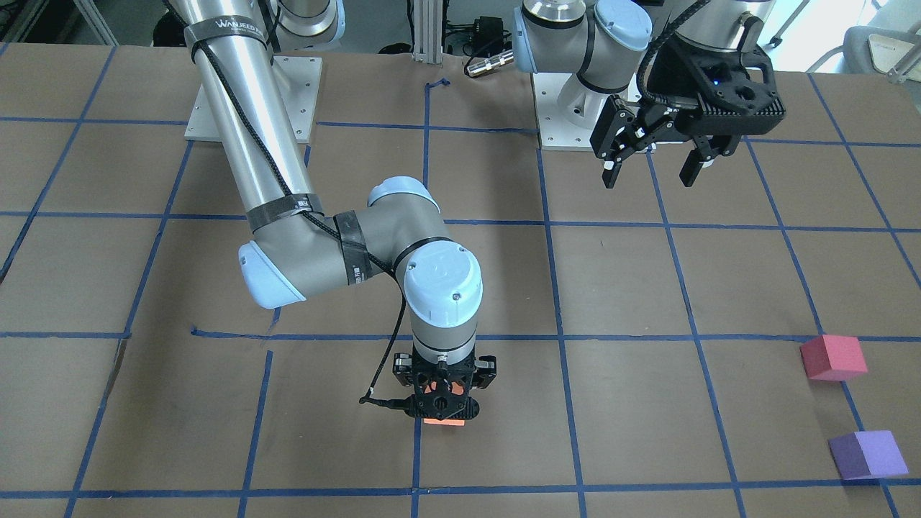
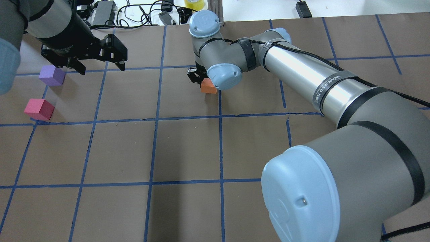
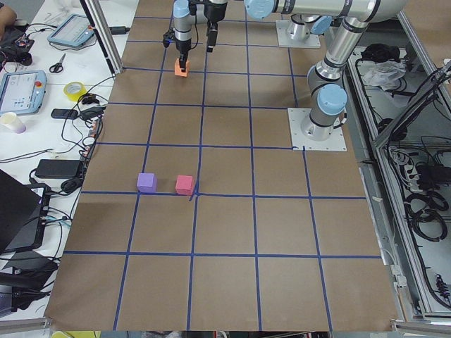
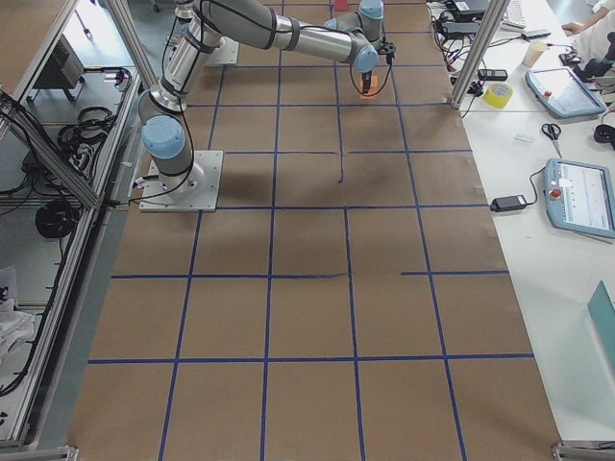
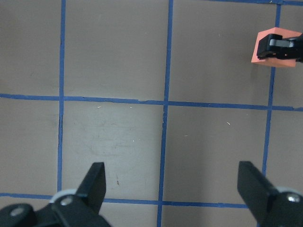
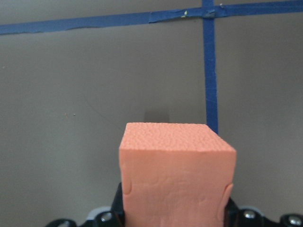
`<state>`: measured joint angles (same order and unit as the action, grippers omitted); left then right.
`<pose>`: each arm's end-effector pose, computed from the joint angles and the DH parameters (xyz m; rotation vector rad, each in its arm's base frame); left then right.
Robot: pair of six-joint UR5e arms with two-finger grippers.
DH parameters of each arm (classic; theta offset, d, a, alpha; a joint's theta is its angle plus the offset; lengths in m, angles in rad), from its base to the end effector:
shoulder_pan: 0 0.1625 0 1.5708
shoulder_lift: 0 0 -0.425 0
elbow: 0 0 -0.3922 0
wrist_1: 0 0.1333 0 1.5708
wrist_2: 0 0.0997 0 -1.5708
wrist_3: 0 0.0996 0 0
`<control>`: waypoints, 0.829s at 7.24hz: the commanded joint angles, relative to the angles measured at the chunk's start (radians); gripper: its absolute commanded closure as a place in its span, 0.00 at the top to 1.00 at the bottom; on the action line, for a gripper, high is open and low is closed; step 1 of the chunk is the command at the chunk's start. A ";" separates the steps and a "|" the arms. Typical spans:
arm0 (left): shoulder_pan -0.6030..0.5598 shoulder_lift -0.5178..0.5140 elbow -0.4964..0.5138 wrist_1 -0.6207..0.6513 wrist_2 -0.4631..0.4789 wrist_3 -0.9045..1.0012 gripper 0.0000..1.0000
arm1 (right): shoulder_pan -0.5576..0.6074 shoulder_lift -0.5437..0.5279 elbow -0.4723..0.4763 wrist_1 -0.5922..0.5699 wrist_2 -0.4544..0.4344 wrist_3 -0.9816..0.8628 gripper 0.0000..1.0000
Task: Arrange blocks in a line
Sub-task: 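Carry the orange cube with the right gripper toward the table center, then lower the orange cube onto the table and open the right gripper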
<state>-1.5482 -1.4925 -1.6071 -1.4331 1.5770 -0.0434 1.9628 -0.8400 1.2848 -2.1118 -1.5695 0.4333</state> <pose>-0.1219 -0.4774 0.5225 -0.1040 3.1229 -0.2816 0.4085 -0.6389 0.2207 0.0639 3.0982 -0.1358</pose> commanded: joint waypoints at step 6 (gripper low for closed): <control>-0.003 0.029 -0.027 -0.004 -0.003 -0.003 1.00 | 0.016 0.007 0.010 0.012 -0.015 -0.024 0.46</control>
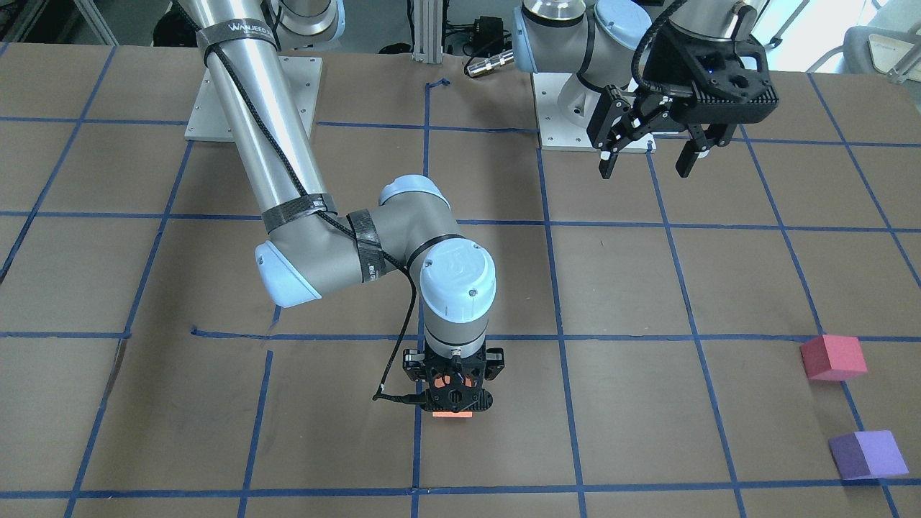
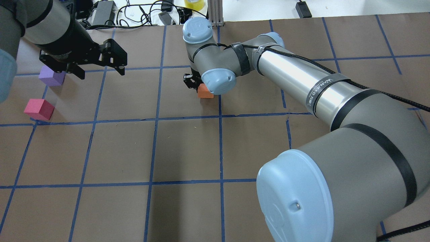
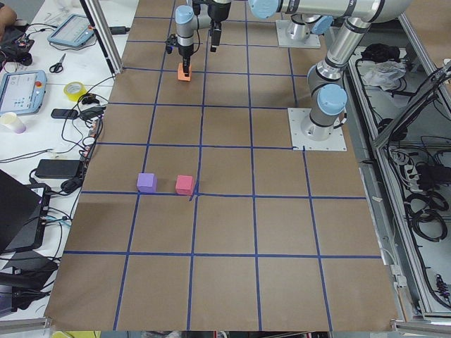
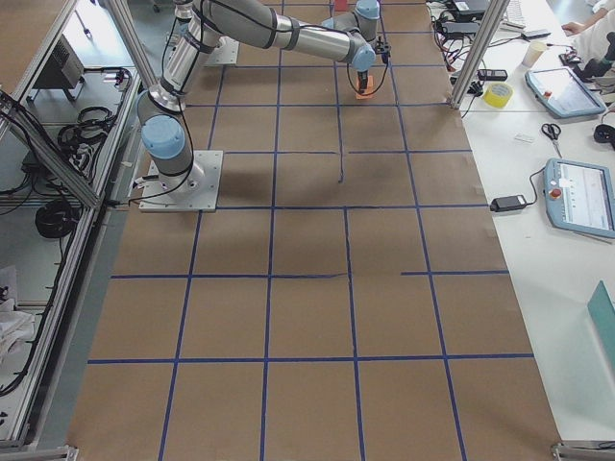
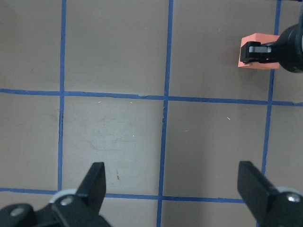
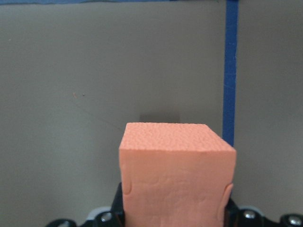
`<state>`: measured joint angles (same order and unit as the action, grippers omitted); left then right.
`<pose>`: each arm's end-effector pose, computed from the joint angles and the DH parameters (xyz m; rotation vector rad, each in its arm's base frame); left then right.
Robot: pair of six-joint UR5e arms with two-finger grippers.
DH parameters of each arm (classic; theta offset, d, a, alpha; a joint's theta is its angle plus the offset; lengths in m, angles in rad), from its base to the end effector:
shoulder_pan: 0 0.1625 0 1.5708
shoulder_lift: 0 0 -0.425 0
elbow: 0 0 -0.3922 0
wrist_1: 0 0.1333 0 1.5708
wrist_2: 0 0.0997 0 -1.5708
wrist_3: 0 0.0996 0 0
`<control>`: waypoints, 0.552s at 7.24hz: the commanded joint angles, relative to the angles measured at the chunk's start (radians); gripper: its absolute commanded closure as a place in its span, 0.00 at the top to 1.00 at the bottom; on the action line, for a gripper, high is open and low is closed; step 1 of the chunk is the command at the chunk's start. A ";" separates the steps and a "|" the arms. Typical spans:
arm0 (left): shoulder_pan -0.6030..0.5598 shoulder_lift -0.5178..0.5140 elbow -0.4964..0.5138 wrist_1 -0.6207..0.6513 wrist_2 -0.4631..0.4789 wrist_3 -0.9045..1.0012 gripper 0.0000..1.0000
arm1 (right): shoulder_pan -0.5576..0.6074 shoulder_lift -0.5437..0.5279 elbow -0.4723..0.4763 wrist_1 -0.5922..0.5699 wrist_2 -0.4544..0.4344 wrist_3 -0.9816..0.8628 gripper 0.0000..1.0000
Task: Arrange blocks in a line
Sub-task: 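Lower the orange cube onto the table and open the right gripper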
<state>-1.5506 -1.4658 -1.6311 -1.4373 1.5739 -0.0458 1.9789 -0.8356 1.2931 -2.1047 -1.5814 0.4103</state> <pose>-0.1236 -0.4656 0.5223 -0.1036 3.1266 -0.2795 0.4166 -0.6304 0.2128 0.0041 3.1188 -0.1159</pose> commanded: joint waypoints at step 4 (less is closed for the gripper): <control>0.000 0.001 -0.004 0.002 0.003 0.001 1.00 | -0.006 0.006 0.008 0.022 -0.029 -0.036 0.46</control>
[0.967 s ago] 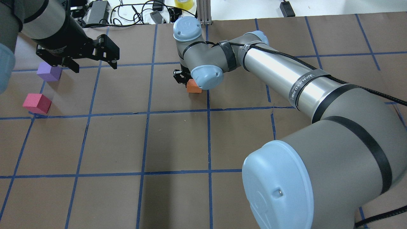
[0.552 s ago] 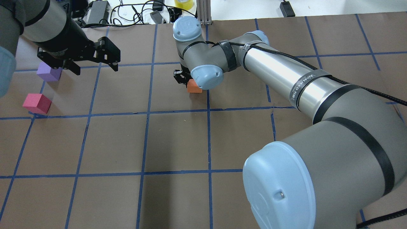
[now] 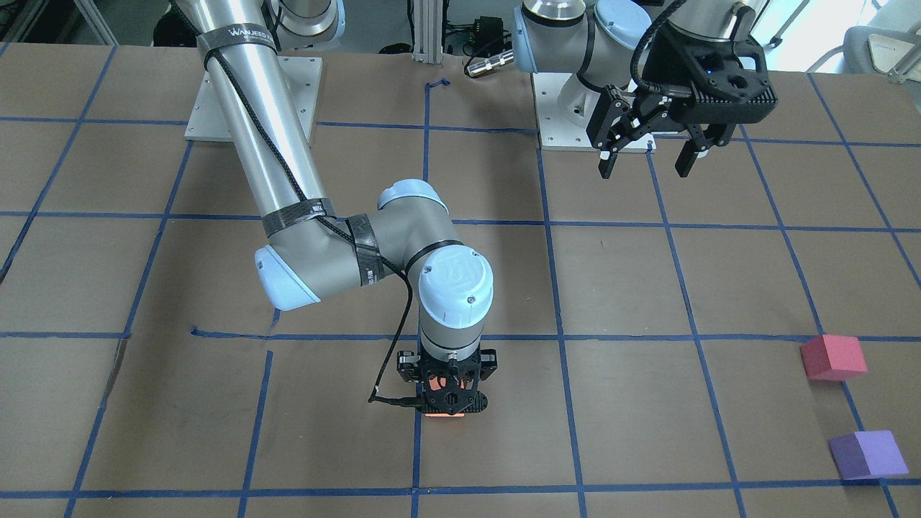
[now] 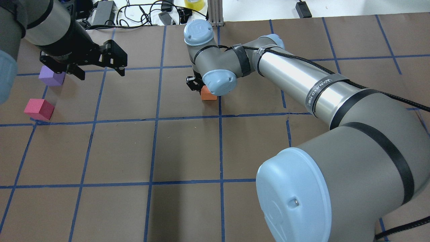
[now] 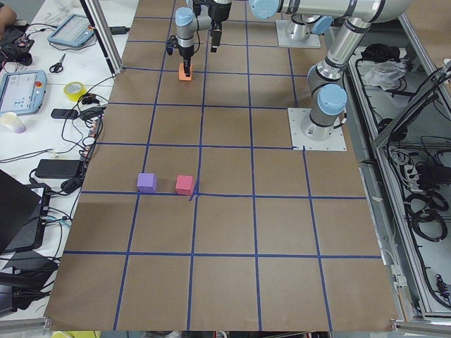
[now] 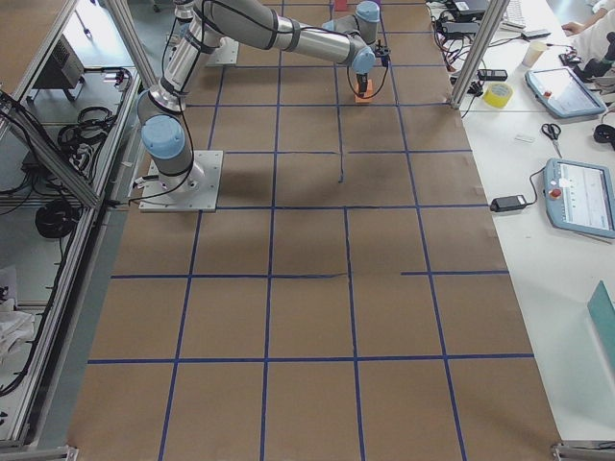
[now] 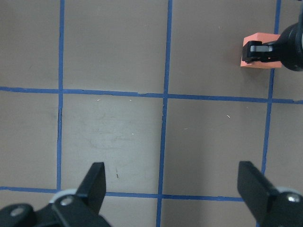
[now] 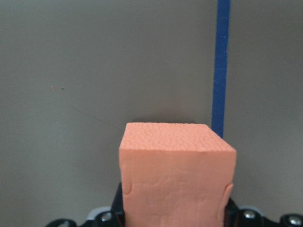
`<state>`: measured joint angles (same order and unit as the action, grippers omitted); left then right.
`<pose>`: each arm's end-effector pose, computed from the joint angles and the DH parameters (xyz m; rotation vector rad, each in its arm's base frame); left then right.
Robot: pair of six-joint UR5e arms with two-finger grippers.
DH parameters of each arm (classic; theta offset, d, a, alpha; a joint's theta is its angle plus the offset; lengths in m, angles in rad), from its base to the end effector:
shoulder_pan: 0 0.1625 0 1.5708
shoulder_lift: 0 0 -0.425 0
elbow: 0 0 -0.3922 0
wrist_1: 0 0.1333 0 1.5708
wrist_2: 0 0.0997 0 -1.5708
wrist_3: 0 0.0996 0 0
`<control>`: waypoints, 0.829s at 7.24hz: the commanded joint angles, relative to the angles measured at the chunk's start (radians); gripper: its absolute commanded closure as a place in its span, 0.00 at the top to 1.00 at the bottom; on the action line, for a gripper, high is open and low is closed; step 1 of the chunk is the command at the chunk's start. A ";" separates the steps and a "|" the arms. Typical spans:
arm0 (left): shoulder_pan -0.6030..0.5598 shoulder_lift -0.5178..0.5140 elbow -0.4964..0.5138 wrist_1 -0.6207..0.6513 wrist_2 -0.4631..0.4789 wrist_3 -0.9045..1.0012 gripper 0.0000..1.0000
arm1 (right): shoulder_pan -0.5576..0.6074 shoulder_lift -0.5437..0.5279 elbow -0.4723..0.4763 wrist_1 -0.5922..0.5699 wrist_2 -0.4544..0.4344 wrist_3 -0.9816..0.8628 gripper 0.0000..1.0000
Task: Arrange blocks in a line
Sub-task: 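Lower the orange cube onto the table and open the right gripper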
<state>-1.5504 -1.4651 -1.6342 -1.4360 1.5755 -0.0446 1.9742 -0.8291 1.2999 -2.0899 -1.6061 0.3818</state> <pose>-0.1234 -0.4653 0.5212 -0.1023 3.1251 -0.2776 0.4103 -0.6306 0.2034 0.0324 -3.1260 0.0909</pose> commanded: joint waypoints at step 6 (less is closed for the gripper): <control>0.001 0.002 0.001 0.000 0.006 0.000 1.00 | -0.021 -0.024 -0.022 0.001 0.012 -0.014 1.00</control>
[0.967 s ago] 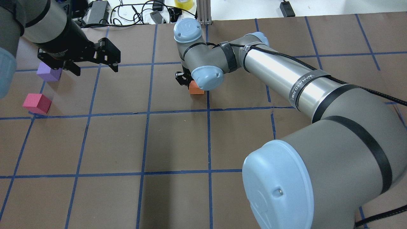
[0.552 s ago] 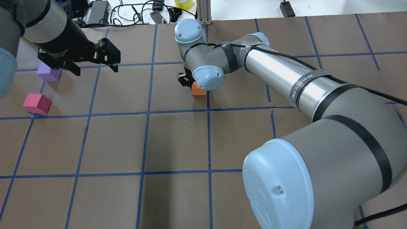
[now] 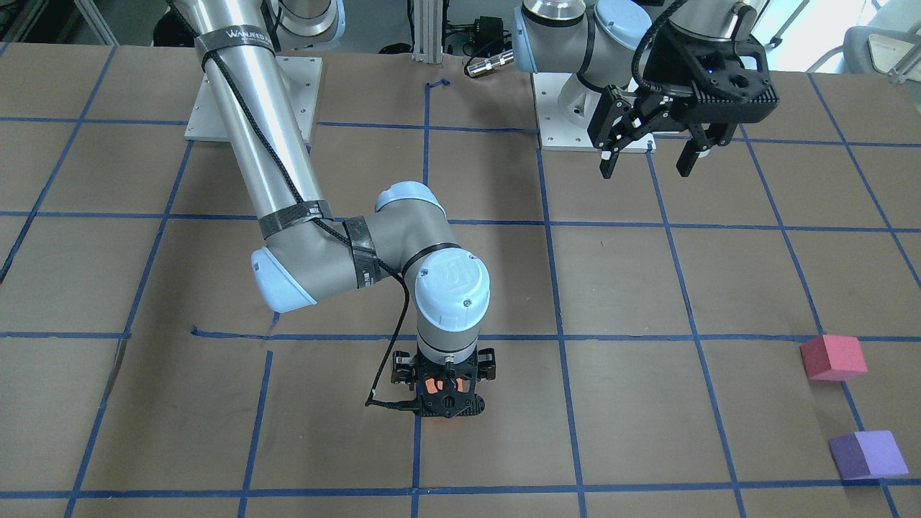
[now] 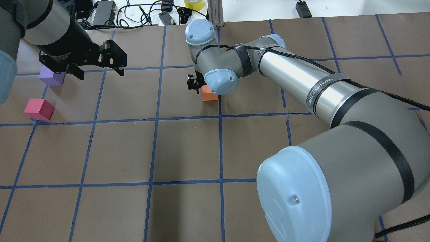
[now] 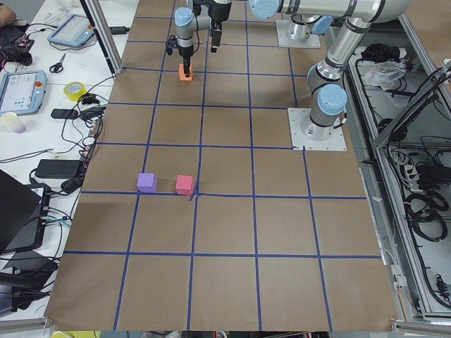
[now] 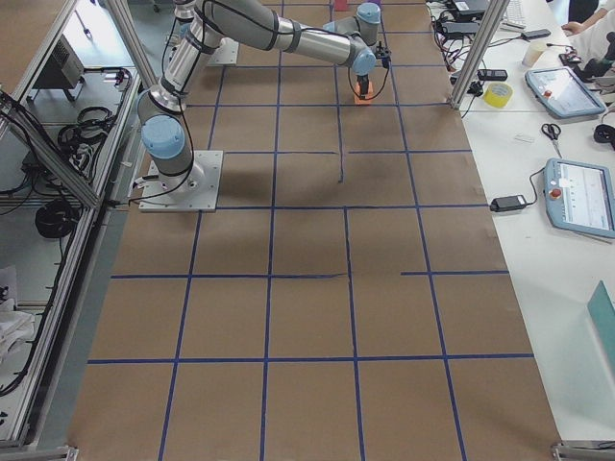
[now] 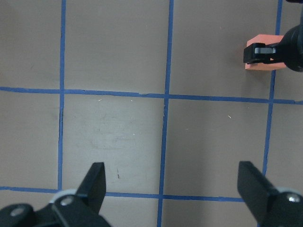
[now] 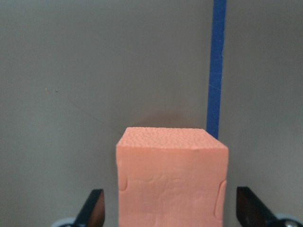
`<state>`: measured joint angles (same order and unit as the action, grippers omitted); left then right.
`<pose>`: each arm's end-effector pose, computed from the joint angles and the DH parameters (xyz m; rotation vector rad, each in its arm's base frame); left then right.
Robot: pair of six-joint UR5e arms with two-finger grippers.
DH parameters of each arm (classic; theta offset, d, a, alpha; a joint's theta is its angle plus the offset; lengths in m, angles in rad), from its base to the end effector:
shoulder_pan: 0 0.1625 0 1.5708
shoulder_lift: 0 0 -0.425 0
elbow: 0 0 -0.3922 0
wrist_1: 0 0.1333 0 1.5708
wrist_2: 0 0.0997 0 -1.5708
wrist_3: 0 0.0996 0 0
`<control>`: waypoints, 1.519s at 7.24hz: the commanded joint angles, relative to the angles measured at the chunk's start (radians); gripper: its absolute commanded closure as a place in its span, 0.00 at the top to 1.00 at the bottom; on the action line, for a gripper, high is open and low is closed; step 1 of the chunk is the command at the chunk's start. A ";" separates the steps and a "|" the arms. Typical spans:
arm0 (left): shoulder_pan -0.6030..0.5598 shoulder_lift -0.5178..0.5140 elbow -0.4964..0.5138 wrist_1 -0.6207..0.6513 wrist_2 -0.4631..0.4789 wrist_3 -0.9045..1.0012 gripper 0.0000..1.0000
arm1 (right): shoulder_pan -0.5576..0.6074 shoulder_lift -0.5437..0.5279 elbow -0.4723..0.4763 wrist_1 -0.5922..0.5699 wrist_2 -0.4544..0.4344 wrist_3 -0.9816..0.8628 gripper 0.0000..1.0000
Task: Arrange blocks in a line
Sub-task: 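Lower the orange cube onto the table and open the right gripper, then reach the left gripper to the orange cube while the right arm withdraws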
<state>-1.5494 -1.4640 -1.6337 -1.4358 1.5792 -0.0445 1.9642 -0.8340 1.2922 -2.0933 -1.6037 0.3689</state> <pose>-0.1225 -0.4651 0.5220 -0.1041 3.1210 -0.2802 0.4050 -0.6366 0.2108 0.0367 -3.1327 0.1127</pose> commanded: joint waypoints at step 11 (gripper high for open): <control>-0.191 -0.522 0.101 0.399 -0.016 -0.173 1.00 | -0.306 -0.209 0.001 0.318 -0.041 -0.248 1.00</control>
<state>-1.6803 -1.8993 -1.5802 -1.0781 1.5650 -0.1837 1.6730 -1.0293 1.2911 -1.7811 -1.6298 0.1360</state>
